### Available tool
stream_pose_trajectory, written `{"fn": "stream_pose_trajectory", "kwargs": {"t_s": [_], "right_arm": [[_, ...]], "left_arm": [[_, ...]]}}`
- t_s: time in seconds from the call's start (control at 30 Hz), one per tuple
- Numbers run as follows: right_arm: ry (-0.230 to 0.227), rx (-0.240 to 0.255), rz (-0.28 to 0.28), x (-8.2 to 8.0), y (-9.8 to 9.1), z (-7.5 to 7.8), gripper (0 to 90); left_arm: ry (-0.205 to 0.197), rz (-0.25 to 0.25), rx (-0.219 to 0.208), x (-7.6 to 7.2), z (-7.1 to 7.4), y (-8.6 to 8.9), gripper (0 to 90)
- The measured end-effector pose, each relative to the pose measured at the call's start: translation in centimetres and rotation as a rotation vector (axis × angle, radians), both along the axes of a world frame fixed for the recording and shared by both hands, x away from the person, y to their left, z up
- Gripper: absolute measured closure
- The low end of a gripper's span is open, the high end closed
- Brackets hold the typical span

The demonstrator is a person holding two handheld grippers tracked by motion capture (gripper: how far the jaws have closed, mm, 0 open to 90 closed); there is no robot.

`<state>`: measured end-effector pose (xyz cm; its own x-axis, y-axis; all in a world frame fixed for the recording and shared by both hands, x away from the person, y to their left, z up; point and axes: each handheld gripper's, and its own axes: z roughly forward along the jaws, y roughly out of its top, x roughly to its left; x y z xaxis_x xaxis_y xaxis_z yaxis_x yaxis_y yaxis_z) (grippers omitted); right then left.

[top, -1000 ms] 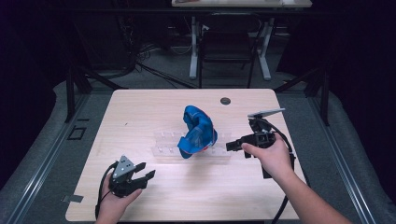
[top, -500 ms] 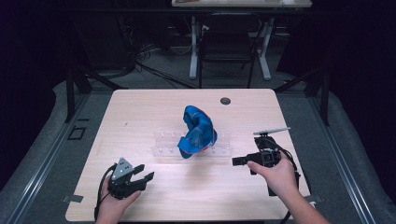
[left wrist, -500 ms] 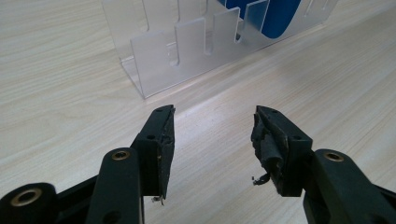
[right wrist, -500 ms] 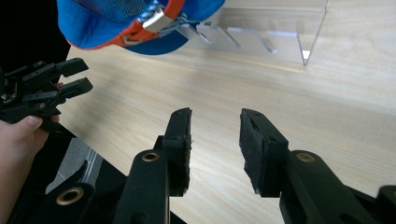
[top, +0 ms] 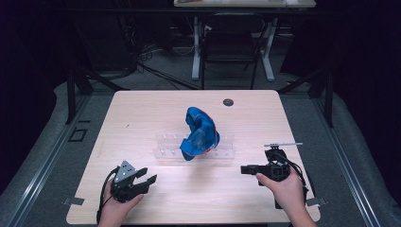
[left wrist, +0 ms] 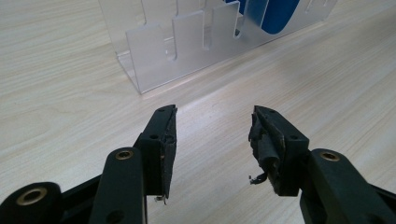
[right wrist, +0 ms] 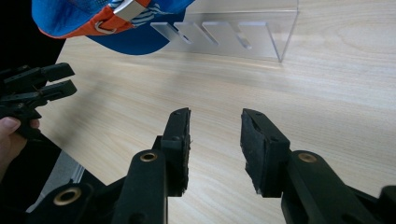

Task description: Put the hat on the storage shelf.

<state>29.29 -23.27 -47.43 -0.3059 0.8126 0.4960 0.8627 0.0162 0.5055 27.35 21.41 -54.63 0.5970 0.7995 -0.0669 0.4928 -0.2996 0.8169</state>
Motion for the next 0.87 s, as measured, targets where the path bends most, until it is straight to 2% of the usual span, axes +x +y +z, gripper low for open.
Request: {"fn": "stream_pose_trajectory", "kwargs": {"t_s": [0.27, 0.57, 0.7, 0.87], "right_arm": [[-0.022, -0.033, -0.009, -0.8, 0.3, -1.2, 62.6], [-0.054, -0.032, -0.023, -1.0, 0.1, -2.6, 61.2], [-0.066, -0.021, -0.024, -1.1, 0.1, -3.2, 60.5], [-0.107, -0.032, -0.043, -1.3, -0.3, -4.0, 60.4]], "left_arm": [[-0.005, -0.002, 0.004, -0.1, -0.1, -0.2, 51.2], [-0.001, 0.013, 0.011, 0.0, -0.1, -0.1, 52.7], [-0.003, 0.009, -0.002, -0.1, -0.1, -0.2, 52.2], [-0.012, -0.012, -0.019, -0.1, 0.2, -1.0, 50.5]]}}
